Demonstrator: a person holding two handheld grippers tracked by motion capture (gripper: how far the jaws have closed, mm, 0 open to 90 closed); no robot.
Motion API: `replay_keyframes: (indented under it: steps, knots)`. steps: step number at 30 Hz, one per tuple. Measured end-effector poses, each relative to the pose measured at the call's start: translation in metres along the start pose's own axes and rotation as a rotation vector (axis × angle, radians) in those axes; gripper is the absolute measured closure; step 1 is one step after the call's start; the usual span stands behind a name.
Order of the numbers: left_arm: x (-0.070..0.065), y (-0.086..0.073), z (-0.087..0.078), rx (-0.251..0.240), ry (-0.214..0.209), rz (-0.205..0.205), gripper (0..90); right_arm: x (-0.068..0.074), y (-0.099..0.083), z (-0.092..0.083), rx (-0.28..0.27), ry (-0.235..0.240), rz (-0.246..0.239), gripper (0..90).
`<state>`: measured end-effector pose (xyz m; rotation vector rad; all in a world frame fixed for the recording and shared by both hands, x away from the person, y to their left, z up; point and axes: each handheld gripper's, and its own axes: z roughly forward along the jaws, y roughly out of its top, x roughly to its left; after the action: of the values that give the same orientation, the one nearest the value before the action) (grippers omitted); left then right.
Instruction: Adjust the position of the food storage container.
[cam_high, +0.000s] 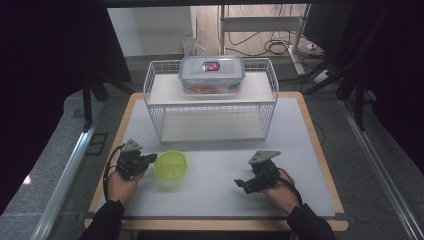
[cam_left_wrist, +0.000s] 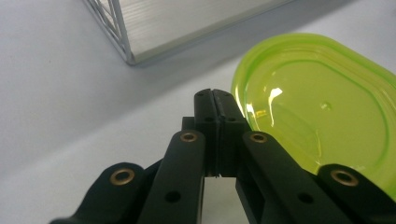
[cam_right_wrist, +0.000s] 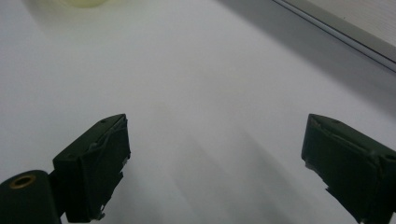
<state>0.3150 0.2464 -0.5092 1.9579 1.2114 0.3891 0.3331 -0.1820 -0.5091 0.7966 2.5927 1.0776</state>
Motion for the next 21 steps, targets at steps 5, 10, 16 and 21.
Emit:
replay_keyframes:
  steps: [5, 10, 16, 21]
  knots:
    - [-0.001, -0.001, 0.000, -0.007, 0.001, -0.017, 89.5, 0.000, 0.000, 0.000, 0.003, 0.000, 0.001, 8.2]
    - [-0.008, 0.001, 0.004, -0.007, -0.017, -0.017, 89.6, 0.000, 0.000, 0.001, 0.007, -0.001, 0.000, 8.2]
    - [-0.026, 0.007, 0.013, 0.002, -0.055, 0.017, 89.6, 0.000, 0.000, 0.002, 0.011, -0.001, 0.000, 8.2]
    - [-0.044, 0.013, 0.022, 0.008, -0.094, 0.050, 89.6, 0.000, 0.000, 0.002, 0.010, -0.001, 0.000, 8.2]
